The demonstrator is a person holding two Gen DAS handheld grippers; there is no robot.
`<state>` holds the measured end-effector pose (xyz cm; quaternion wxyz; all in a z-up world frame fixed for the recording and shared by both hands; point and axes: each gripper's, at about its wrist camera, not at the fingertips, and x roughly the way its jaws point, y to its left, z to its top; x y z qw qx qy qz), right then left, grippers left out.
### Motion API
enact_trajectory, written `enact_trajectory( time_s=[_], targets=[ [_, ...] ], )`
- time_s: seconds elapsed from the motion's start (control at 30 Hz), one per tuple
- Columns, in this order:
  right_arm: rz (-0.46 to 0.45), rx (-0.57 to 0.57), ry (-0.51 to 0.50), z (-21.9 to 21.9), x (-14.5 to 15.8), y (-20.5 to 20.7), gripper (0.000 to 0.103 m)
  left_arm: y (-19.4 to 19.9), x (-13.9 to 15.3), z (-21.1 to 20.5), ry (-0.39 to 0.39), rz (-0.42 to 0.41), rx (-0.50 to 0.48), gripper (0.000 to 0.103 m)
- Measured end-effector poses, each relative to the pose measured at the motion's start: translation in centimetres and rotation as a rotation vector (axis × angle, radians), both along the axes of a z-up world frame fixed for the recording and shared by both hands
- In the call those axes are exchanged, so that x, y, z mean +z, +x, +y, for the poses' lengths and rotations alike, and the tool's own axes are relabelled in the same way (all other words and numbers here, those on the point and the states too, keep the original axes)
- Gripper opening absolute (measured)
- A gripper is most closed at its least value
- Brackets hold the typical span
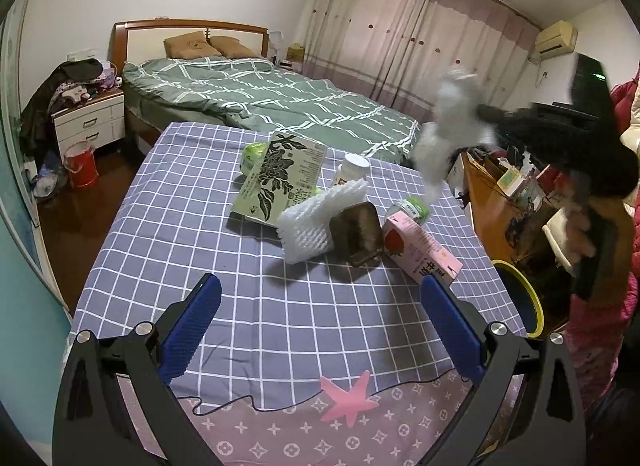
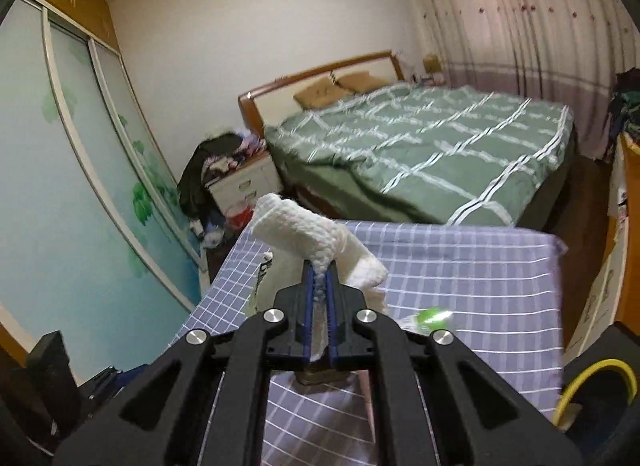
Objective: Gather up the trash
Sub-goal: 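Carry the foam net over the yellow bin and open the right gripper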
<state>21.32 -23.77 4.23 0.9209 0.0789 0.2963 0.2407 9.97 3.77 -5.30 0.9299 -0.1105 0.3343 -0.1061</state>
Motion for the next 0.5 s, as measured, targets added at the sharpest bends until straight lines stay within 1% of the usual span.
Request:
enact_trajectory(
  time_s=[0.13, 0.27, 0.4, 0.5],
  targets=[
    [-0.04, -0.077, -0.001, -4.7, 0.9, -3.0, 0.006, 0.2, -0.2, -1.0, -0.001, 0.008, -0.021, 0.098],
    [-0.037, -0.183, -0.02, -9.5, 0.2, -5.1, 0.006, 0.5, -0.4, -2.5, 0.009, 0.014, -0.047, 0.098],
    [-0.006, -0.329, -0.056, -14.8, -2.5, -6.9, 0.006, 0.8, -0.6, -4.3, 0.016, 0.024, -0.083, 0.098],
    [0.048, -0.44, -0.071, -18.8, -5.4, -7.5, 0.007, 1.0, -0.8, -5.8, 0.026, 0.034, -0.111, 0.098]
  ],
)
